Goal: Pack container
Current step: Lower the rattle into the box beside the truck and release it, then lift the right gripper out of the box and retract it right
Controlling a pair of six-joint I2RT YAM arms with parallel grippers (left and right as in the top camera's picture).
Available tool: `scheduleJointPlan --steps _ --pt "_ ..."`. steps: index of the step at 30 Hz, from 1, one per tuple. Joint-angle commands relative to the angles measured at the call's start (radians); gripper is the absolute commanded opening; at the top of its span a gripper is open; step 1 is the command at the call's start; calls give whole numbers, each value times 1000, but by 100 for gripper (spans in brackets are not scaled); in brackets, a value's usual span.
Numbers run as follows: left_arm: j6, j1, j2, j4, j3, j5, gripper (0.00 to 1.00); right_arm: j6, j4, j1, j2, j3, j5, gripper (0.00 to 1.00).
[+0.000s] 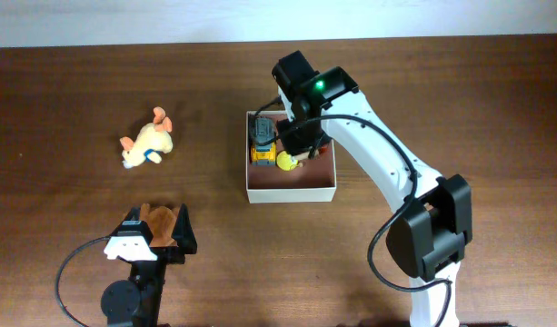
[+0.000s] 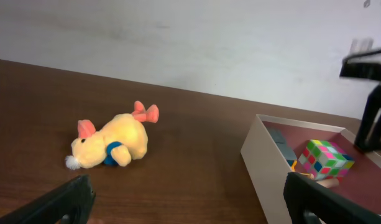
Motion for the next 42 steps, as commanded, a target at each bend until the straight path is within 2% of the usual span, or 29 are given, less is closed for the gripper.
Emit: scheduleJointPlan --steps 1,14,22,27,29,35,39,42 --pt "16 0 -8 0 -6 14 99 4 1 -5 -7 -33 -11 36" --pt "16 0 -8 0 -6 14 99 97 143 -7 5 -206 -48 38" --pt "16 0 -8 0 -6 14 99 96 234 -8 91 -237 -47 39" --pt "16 0 -8 0 -6 14 99 96 228 -8 106 -223 -48 36" --pt "16 0 -8 0 -6 14 99 95 189 -8 100 -166 -47 32" --pt "16 0 -8 0 -6 14 99 84 22 -7 86 121 -43 33" --pt "16 0 -8 0 -6 14 99 85 -89 -19 85 344 -3 42" --pt "16 0 -8 0 -6 14 99 89 -140 -60 85 468 56 44"
